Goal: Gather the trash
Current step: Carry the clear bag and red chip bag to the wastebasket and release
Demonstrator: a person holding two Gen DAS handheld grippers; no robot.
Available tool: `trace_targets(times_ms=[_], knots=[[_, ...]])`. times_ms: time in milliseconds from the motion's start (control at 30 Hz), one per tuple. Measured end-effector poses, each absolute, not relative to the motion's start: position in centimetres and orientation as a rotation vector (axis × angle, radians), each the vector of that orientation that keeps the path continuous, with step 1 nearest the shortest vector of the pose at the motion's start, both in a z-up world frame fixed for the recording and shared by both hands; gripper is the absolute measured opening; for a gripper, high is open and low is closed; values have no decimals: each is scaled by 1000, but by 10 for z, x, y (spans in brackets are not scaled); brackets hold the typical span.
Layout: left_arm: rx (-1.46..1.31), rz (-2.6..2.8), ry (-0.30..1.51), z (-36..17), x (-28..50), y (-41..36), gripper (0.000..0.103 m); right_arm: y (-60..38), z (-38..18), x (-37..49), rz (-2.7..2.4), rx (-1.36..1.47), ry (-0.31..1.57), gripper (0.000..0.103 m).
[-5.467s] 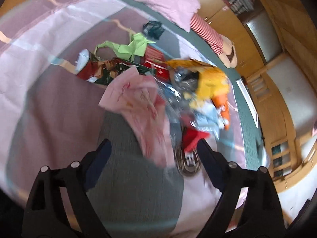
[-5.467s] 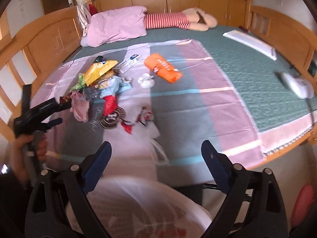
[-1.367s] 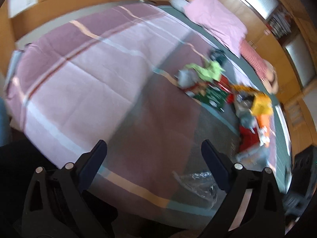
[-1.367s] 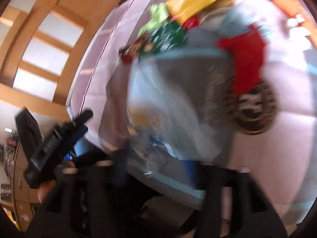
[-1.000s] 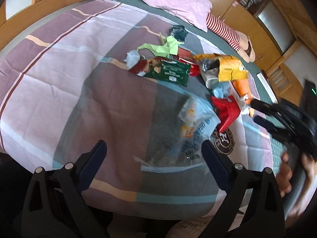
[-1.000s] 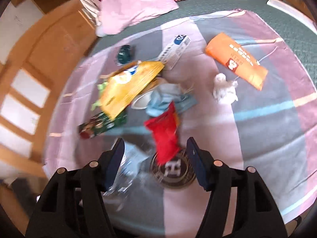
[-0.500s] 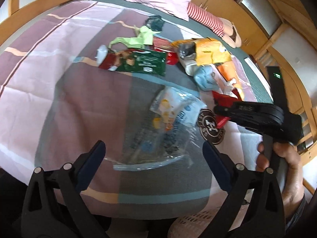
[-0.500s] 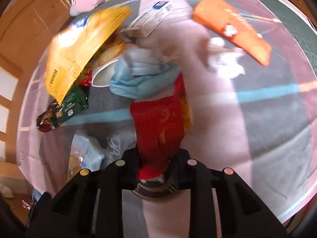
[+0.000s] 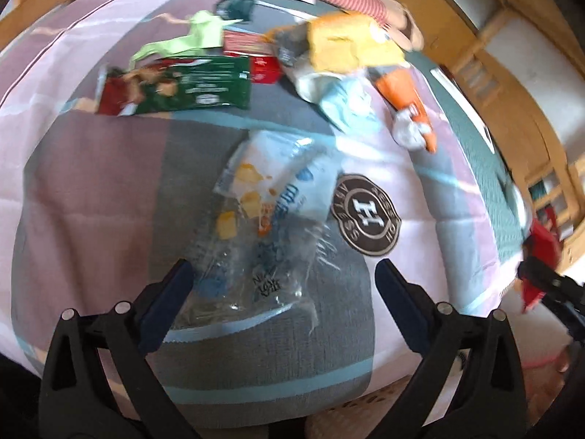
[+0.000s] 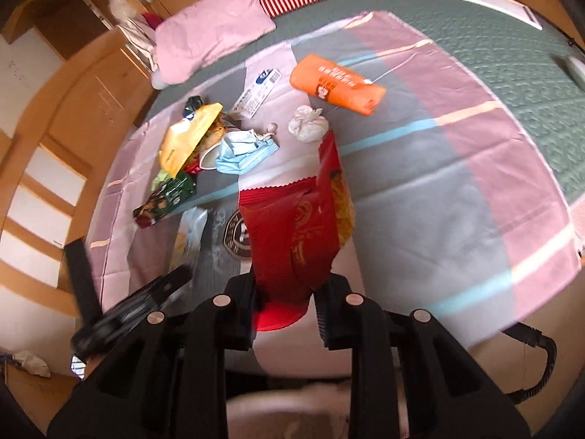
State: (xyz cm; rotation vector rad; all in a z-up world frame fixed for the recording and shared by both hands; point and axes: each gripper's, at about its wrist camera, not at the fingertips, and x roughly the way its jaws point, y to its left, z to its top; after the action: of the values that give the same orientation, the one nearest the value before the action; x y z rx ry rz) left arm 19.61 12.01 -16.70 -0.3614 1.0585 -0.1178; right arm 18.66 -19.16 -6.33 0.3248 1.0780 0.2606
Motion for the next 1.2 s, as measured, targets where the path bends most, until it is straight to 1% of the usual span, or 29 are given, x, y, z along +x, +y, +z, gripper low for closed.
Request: trace_targets(times_ms=[33, 100, 133, 200, 333, 433, 533, 667, 767, 933, 1067, 1200], knots=[[-339, -126, 1054, -167, 196, 117, 91, -195, -60, 178, 253, 326, 1068, 26], [-293, -153, 1072, -171, 196, 111, 59, -201, -58, 165, 240, 328, 1049, 26], [-286, -169, 1088, -173, 196, 109, 57, -204, -59, 159, 234, 332, 1041, 26], [-279, -197, 1084, -173, 194, 106, 50, -208, -60, 149, 220, 333, 1033, 26], [-268, -231, 1069, -170, 188, 102, 47, -212, -58, 133, 213, 308, 1014, 26], [-288, -226, 1048, -166, 182, 104, 40, -213, -53, 126, 217, 301, 992, 26], [-267, -178, 1006, -158, 174, 107, 39, -213, -47, 119, 237, 301, 971, 26], [-239, -135, 981, -152, 163, 111, 34, -212, -41, 109, 258, 292, 940, 26], [-243, -118, 955, -146, 155, 118, 32, -210, -36, 100, 287, 283, 924, 26], [-290, -83, 913, -139, 145, 131, 27, -205, -27, 85, 344, 247, 908, 26], [-303, -70, 903, -137, 142, 137, 26, -196, -29, 73, 398, 181, 949, 26], [-300, -74, 899, -135, 142, 135, 24, -182, -49, 61, 408, 61, 1026, 26]])
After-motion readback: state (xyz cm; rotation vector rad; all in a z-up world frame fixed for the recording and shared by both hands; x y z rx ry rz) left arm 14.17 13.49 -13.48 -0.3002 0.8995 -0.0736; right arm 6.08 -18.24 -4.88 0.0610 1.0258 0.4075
